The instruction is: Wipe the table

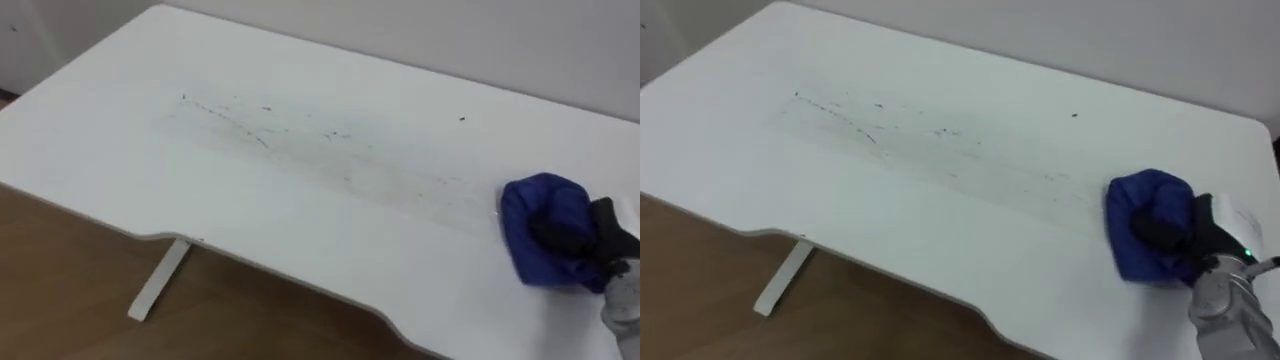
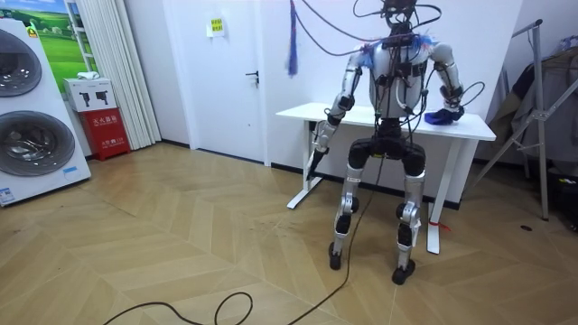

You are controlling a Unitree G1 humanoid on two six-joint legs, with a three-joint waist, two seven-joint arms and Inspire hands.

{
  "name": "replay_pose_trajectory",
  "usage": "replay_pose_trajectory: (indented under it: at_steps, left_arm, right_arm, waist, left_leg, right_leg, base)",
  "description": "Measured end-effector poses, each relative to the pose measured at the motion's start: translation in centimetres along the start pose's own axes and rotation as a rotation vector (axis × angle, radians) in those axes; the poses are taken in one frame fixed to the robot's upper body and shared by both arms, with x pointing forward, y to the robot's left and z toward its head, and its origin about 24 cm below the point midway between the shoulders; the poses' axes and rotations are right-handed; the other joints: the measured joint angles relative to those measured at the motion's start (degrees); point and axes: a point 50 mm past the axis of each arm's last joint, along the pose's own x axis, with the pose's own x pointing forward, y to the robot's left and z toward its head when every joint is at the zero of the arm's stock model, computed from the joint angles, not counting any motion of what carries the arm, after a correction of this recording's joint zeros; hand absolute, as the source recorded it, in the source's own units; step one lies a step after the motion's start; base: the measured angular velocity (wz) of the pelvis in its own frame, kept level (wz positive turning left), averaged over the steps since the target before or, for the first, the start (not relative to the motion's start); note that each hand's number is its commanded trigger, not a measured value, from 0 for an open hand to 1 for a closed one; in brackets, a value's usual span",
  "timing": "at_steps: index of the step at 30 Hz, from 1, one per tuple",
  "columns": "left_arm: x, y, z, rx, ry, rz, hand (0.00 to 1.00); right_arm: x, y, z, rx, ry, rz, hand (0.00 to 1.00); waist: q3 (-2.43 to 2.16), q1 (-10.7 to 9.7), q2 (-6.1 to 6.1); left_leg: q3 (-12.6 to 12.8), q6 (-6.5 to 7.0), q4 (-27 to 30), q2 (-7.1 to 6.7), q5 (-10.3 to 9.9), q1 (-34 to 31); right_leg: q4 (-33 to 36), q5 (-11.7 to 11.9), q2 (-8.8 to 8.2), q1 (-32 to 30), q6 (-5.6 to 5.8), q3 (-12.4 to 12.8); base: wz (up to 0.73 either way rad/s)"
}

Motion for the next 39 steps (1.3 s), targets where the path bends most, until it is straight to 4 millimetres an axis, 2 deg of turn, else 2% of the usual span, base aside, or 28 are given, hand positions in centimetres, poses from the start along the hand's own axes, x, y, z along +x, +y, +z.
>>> replay_pose_trajectory:
  at_steps: [1, 2, 5, 7, 8, 9, 10, 11, 13, 14, 15, 16, 17, 18, 19, 20, 21, 22, 24, 26, 27, 30, 32, 34, 36, 37, 39]
  left_arm:
    - [0.1, -0.1, 0.3, -0.007, -0.008, -0.003, 0.00]
    - [0.2, -0.6, 0.8, -0.010, -0.019, -0.015, 0.00]
    - [0.3, -1.2, 1.5, -0.010, -0.040, -0.043, 0.00]
    - [0.2, -0.6, 1.0, -0.007, -0.016, -0.051, 0.00]
    - [0.2, -0.5, 0.7, -0.007, -0.003, -0.052, 0.00]
    - [0.0, -0.5, -0.3, -0.004, 0.025, -0.053, 0.00]
    - [-0.1, -0.5, -0.7, -0.002, 0.037, -0.054, 0.00]
    - [-0.3, -0.5, -1.5, 0.000, 0.062, -0.055, 0.00]
    - [-0.6, -0.5, -2.6, -0.002, 0.093, -0.056, 0.00]
    - [-0.7, -0.3, -3.0, -0.008, 0.103, -0.054, 0.00]
    - [-0.8, -0.3, -3.4, -0.012, 0.112, -0.054, 0.00]
    - [-0.8, -0.4, -3.3, -0.013, 0.108, -0.055, 0.00]
    - [-1.0, -0.5, -3.7, -0.015, 0.117, -0.061, 0.00]
    - [-1.1, -0.6, -4.2, -0.016, 0.126, -0.065, 0.00]
    - [-1.2, -0.5, -4.4, -0.023, 0.129, -0.061, 0.00]
    - [-1.4, -0.1, -5.0, -0.047, 0.134, -0.042, 0.00]
    - [-1.5, 0.2, -5.0, -0.057, 0.127, -0.028, 0.00]
    - [-1.4, 0.4, -4.9, -0.061, 0.121, -0.021, 0.00]
    - [-1.3, 0.5, -4.4, -0.053, 0.092, -0.018, 0.00]
    - [-1.3, 0.5, -4.1, -0.050, 0.079, -0.018, 0.00]
    - [-1.3, 0.5, -4.0, -0.049, 0.075, -0.017, 0.00]
    - [-1.3, 0.6, -4.2, -0.055, 0.086, -0.012, 0.00]
    - [-1.3, 0.6, -4.1, -0.055, 0.085, -0.013, 0.00]
    - [-1.1, 0.4, -3.9, -0.056, 0.083, -0.019, 0.00]
    - [-1.0, -0.2, -4.1, -0.047, 0.104, -0.046, 0.00]
    - [-1.0, -0.4, -4.1, -0.050, 0.112, -0.055, 0.00]
    - [-0.9, -1.0, -4.2, -0.050, 0.130, -0.083, 0.00]
  right_arm:
    - [0.2, -0.2, 0.9, -0.023, -0.024, 0.000, 1.00]
    - [0.6, -0.4, 2.9, -0.058, -0.087, 0.013, 1.00]
    - [1.7, -1.5, 7.3, -0.090, -0.207, 0.034, 1.00]
    - [2.7, -3.5, 9.9, -0.088, -0.257, 0.004, 1.00]
    - [2.9, -3.8, 10.1, -0.087, -0.255, 0.000, 1.00]
    - [3.1, -4.1, 10.2, -0.083, -0.246, -0.003, 1.00]
    - [3.2, -4.1, 10.1, -0.076, -0.240, -0.001, 1.00]
    - [3.1, -3.7, 9.6, -0.064, -0.228, 0.015, 1.00]
    - [2.9, -2.7, 8.4, -0.065, -0.204, 0.041, 1.00]
    - [2.4, -1.4, 6.6, -0.065, -0.162, 0.071, 1.00]
    - [1.7, -0.2, 4.4, 0.002, -0.114, 0.090, 1.00]
    - [1.3, 0.2, 3.6, 0.048, -0.101, 0.084, 1.00]
    - [0.4, 1.0, 2.1, 0.102, -0.080, 0.083, 1.00]
    - [-0.5, 1.9, 0.6, 0.145, -0.055, 0.087, 1.00]
    - [-0.9, 2.2, -0.3, 0.151, -0.041, 0.086, 1.00]
    - [-1.7, 2.7, -2.2, 0.161, 0.014, 0.088, 1.00]
    - [-2.4, 2.9, -4.1, 0.168, 0.079, 0.086, 1.00]
    - [-2.7, 2.9, -5.1, 0.174, 0.115, 0.085, 1.00]
    - [-4.1, 3.0, -8.5, 0.196, 0.245, 0.075, 1.00]
    - [-4.9, 2.8, -10.3, 0.219, 0.313, 0.059, 1.00]
    - [-5.4, 2.4, -11.3, 0.231, 0.347, 0.043, 1.00]
    - [-5.9, 2.2, -12.7, 0.249, 0.425, 0.034, 1.00]
    - [-4.9, 1.9, -11.7, 0.261, 0.420, 0.034, 1.00]
    - [-3.4, 1.2, -10.1, 0.259, 0.403, 0.039, 1.00]
    - [-0.3, -0.1, -5.9, 0.215, 0.316, 0.063, 1.00]
    - [0.3, -0.4, -4.7, 0.201, 0.289, 0.069, 1.00]
    - [2.4, -1.9, -0.3, 0.154, 0.161, 0.085, 1.00]
  waist:
    - [0.00, 0.18, -0.09]
    - [0.13, 0.56, -0.14]
    - [1.14, 3.86, -0.90]
    - [2.14, 5.75, -2.35]
    - [2.18, 6.12, -2.61]
    - [2.01, 7.02, -3.01]
    - [2.11, 7.29, -2.95]
    - [2.30, 7.57, -2.66]
    - [2.21, 7.57, -2.64]
    - [2.27, 7.35, -2.22]
    - [2.14, 7.33, -1.93]
    - [1.98, 7.21, -1.65]
    - [1.90, 6.62, -0.83]
    - [1.37, 4.97, -0.07]
    - [1.04, 4.04, 0.43]
    - [-0.16, 2.57, 0.64]
    - [-0.38, 1.30, 0.57]
    - [-0.51, 0.61, 0.51]
    - [-0.58, -1.66, 0.07]
    - [-0.42, -2.84, -0.22]
    - [-0.51, -4.01, -0.04]
    - [-0.47, -3.82, -0.11]
    - [-0.50, -3.24, -0.03]
    - [-0.42, -0.96, 0.24]
    - [-0.06, 1.06, 1.02]
    - [0.09, 1.92, 1.28]
    - [0.71, 3.46, 2.08]
  left_leg:
    - [-0.01, 0.05, -0.23, 0.00, 0.08, 0.05]
    - [-0.06, 0.06, -0.50, 0.01, 0.28, 0.16]
    - [-0.36, 0.02, -0.53, 0.01, 0.39, -0.19]
    - [-2.11, 0.04, 0.26, 0.02, 0.41, -2.54]
    - [-2.75, 0.04, 0.45, 0.02, 0.41, -3.17]
    - [-3.92, 0.07, 0.69, -0.04, 0.42, -4.01]
    - [-4.51, 0.08, 0.91, -0.09, 0.42, -4.18]
    - [-5.76, 0.08, 1.17, -0.36, 0.41, -4.20]
    - [-6.64, 0.08, 1.27, -0.58, 0.41, -4.06]
    - [-7.38, 0.08, 1.36, -0.63, 0.41, -3.96]
    - [-7.35, 0.08, 1.36, -0.64, 0.41, -3.47]
    - [-7.25, 0.08, 1.35, -0.64, 0.41, -3.19]
    - [-7.11, 0.08, 1.25, -0.71, 0.41, -1.84]
    - [-7.00, 0.08, 0.99, -0.75, 0.41, -0.38]
    - [-6.90, 0.08, 0.74, -0.76, 0.41, 0.30]
    - [-6.80, 0.08, -0.04, -0.76, 0.41, 1.62]
    - [-6.77, 0.09, -0.62, -0.75, 0.42, 3.17]
    - [-6.65, 0.09, -0.74, -0.75, 0.42, 3.79]
    - [-5.25, 0.09, -0.90, -0.74, 0.40, 5.58]
    - [-4.23, 0.22, -0.92, -0.53, 0.11, 5.71]
    - [-4.22, 0.13, -0.97, -0.16, -1.03, 5.45]
    - [-3.82, 0.09, -0.29, -0.12, -1.76, 4.56]
    - [-3.92, 0.23, 0.45, 0.00, -1.69, 2.78]
    - [-4.10, 0.67, 0.35, 0.15, -1.15, 1.27]
    - [-5.23, 0.64, 0.68, 0.50, -1.01, -1.14]
    - [-5.79, 0.64, 0.63, 0.50, -1.01, -1.47]
    - [-8.86, 0.06, 0.22, 0.50, -0.42, -3.53]
  right_leg:
    - [0.16, 0.02, 0.03, -0.34, -0.05, 0.04]
    - [0.23, 0.18, 0.04, -0.57, -0.31, 0.12]
    - [0.27, 0.23, 0.10, -1.20, -0.39, 0.07]
    - [-0.54, 0.51, 0.14, -2.03, -0.60, -1.33]
    - [-0.92, 0.74, 0.21, -2.18, -0.48, -1.91]
    - [-1.84, 1.20, 0.24, -1.79, -0.30, -3.11]
    - [-2.44, 1.40, 0.34, -1.18, -0.18, -3.55]
    - [-3.73, 1.63, 0.39, 0.41, 0.12, -4.73]
    - [-4.98, 1.75, 0.44, 2.04, 0.35, -5.86]
    - [-5.80, 1.82, 0.62, 3.06, 0.47, -6.36]
    - [-6.04, 1.81, 0.73, 3.82, 0.47, -6.09]
    - [-6.11, 1.81, 0.73, 4.09, 0.47, -5.99]
    - [-6.57, 1.81, 0.73, 5.41, 0.51, -6.00]
    - [-6.66, 1.78, 0.72, 6.89, 0.57, -6.08]
    - [-6.63, 1.73, 0.71, 7.46, 0.65, -6.10]
    - [-6.60, 1.52, 0.71, 8.22, 0.97, -6.09]
    - [-6.59, 1.31, 0.72, 9.36, 1.28, -6.05]
    - [-6.64, 1.23, 0.72, 9.79, 1.38, -5.91]
    - [-6.78, 1.22, 0.74, 10.92, 1.39, -4.70]
    - [-6.86, 1.25, 0.84, 10.64, 1.33, -4.13]
    - [-7.10, 1.25, 1.29, 10.54, 1.25, -4.22]
    - [-7.51, 2.31, 1.57, 9.47, 0.73, -2.92]
    - [-7.22, 3.03, 1.92, 7.39, 0.15, -2.25]
    - [-6.97, 4.27, 2.59, 4.78, -0.70, -1.39]
    - [-6.95, 5.71, 3.74, 1.29, -2.03, -1.44]
    - [-6.93, 5.95, 4.01, 0.68, -2.36, -1.54]
    - [-6.86, 6.11, 4.43, -0.87, -3.07, -3.50]
  base:
    - [-0.23]
    - [-0.12]
    - [0.03]
    - [0.28]
    - [0.46]
    - [0.42]
    - [0.54]
    - [0.53]
    - [0.45]
    - [0.31]
    - [0.24]
    - [0.00]
    - [-0.07]
    - [-0.05]
    - [0.00]
    - [-0.08]
    - [-0.14]
    - [-0.18]
    - [-0.24]
    - [-0.23]
    - [-0.10]
    - [-0.21]
    - [-0.31]
    - [-0.56]
    - [-0.59]
    - [-0.34]
    - [0.10]
